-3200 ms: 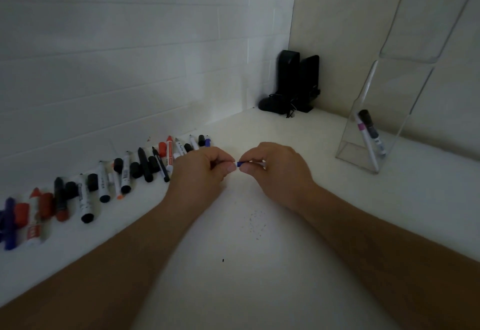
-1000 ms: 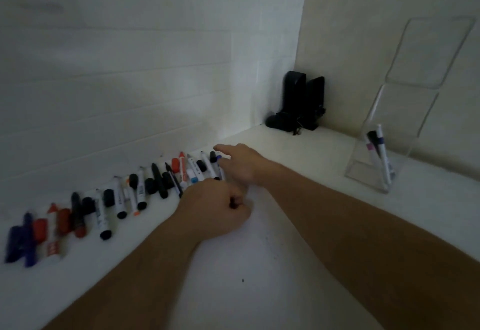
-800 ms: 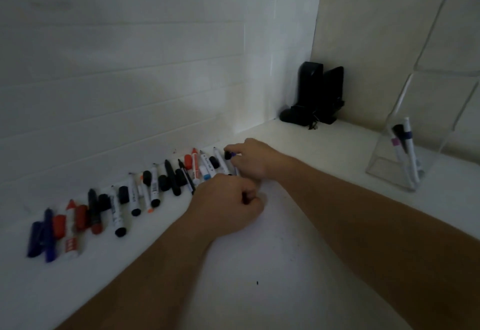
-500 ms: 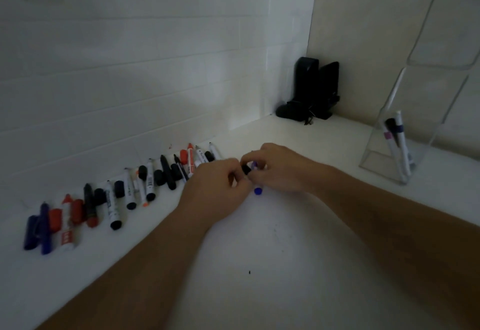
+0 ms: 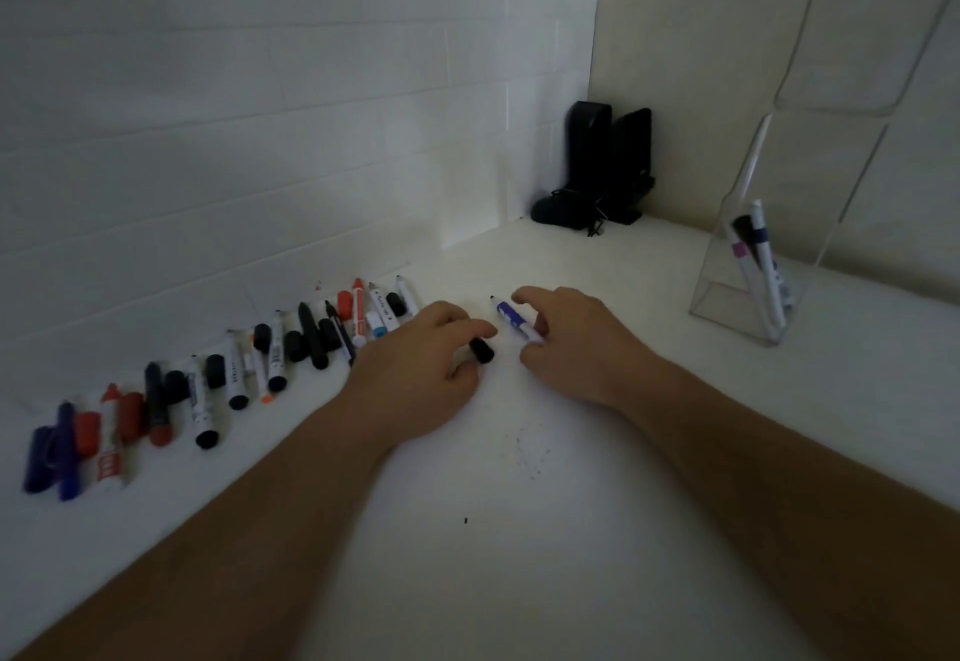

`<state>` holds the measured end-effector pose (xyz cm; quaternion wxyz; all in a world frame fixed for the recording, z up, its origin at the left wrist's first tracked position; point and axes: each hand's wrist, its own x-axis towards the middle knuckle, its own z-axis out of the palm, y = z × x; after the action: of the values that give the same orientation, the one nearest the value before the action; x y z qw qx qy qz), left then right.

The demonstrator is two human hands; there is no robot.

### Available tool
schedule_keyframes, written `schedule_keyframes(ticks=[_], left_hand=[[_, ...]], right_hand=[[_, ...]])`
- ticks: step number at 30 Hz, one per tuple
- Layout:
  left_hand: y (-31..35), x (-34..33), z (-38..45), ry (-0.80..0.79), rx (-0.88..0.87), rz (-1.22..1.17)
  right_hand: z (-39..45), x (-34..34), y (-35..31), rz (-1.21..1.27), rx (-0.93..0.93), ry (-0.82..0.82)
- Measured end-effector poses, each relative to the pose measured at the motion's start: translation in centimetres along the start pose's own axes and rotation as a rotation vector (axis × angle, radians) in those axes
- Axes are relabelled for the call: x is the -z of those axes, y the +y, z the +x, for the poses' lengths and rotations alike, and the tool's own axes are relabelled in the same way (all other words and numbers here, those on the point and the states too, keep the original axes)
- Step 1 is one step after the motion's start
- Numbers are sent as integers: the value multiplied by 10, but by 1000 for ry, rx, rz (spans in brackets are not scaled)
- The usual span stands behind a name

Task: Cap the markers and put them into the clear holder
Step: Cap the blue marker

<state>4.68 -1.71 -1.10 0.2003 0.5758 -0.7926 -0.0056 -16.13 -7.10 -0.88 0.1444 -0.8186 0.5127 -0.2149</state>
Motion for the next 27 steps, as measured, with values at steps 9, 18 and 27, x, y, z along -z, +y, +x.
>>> schedule_keyframes(ticks=[9, 18, 27], left_hand=[[1, -1, 2, 28, 43, -26], [-1, 9, 6, 353, 227, -972], [8, 10, 7, 361, 272, -1013]], right_hand=[[-2, 18, 8, -249, -163, 24], [-10, 24, -4, 185, 44, 268], [-10, 21, -2, 229, 42, 258]])
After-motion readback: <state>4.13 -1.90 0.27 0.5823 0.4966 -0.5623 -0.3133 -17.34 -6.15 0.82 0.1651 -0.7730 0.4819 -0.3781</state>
